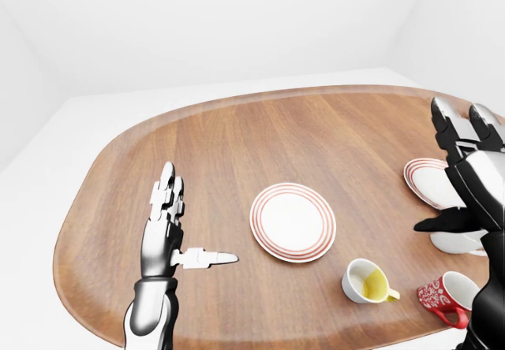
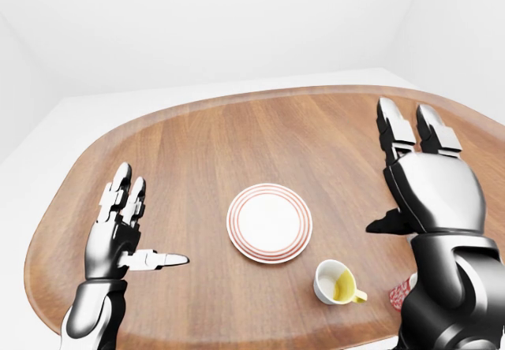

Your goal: Put the red mug on the left plate.

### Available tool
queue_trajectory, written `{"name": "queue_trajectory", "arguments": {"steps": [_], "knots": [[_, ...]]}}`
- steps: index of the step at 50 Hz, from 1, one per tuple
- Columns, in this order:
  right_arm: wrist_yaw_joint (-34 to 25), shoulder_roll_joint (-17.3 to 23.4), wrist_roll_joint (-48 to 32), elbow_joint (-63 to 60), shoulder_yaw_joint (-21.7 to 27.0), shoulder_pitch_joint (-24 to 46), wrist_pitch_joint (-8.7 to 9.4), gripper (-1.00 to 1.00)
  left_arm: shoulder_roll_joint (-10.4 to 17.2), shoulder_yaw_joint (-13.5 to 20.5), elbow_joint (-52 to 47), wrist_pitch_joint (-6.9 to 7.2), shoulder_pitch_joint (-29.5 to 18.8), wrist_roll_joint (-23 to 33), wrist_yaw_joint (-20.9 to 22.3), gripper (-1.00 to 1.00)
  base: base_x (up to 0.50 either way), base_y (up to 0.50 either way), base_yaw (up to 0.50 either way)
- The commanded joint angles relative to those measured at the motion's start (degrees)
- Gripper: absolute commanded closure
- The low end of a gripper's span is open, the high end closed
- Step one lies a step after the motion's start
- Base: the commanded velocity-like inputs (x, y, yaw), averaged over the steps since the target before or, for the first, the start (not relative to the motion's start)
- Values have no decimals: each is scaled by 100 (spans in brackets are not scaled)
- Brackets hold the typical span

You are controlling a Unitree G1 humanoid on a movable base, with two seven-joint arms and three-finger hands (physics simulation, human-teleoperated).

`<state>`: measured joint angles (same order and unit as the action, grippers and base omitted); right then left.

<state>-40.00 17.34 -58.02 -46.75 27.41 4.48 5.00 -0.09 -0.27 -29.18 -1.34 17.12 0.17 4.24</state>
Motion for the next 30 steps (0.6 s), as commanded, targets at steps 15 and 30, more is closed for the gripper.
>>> {"name": "queue_trajectory", "arguments": {"steps": [15,30], "knots": [[646,366,298,2774,2838,-1452,0,-100,5,-48,-60,15,18,31,-62,-100,0,0,0],[1034,628,683,3409,3238,-1524,0,-100,11,-91,-51,-5,37,53,-86,-100,0,0,0]]}}
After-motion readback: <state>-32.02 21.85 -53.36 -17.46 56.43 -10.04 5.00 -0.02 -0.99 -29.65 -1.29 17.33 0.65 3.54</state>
